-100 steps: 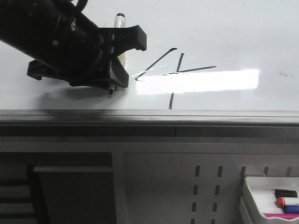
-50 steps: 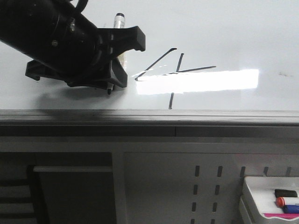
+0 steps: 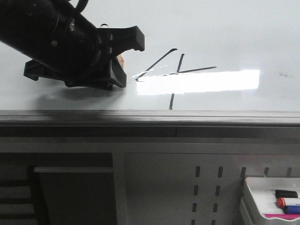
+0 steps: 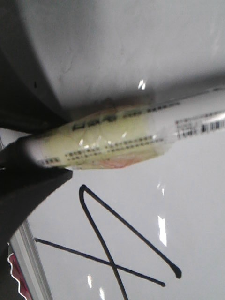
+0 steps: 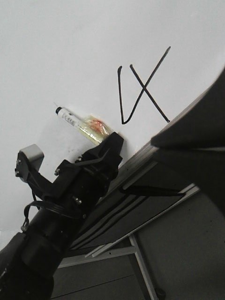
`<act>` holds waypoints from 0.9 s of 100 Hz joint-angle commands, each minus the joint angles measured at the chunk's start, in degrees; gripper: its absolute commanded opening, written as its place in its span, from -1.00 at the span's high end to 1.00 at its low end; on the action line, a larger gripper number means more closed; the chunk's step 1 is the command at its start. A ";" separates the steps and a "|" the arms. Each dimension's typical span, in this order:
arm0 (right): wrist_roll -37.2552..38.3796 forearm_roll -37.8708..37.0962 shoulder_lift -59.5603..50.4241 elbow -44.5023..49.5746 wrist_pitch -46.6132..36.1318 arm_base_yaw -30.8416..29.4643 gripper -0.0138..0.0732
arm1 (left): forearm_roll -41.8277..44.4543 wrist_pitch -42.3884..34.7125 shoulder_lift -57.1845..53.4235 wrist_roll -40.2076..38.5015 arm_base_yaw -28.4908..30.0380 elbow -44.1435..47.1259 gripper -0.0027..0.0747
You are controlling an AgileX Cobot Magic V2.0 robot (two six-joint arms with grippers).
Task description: Write number 4 on whiteboard
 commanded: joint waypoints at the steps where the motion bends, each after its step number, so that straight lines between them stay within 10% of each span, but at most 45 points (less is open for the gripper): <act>1: -0.11 0.53 0.20 -1.58 -4.63 -0.40 0.83 | -0.05 -11.13 0.73 -0.14 1.27 -0.59 0.46; 30: -0.11 0.53 0.20 -1.58 -4.76 -0.40 0.83 | -0.05 -11.90 0.73 -0.14 1.27 -0.59 -0.17; 90: -0.11 0.53 0.20 -1.58 -4.90 -0.40 0.83 | -1.44 -12.97 0.73 -0.14 1.27 -0.59 -0.19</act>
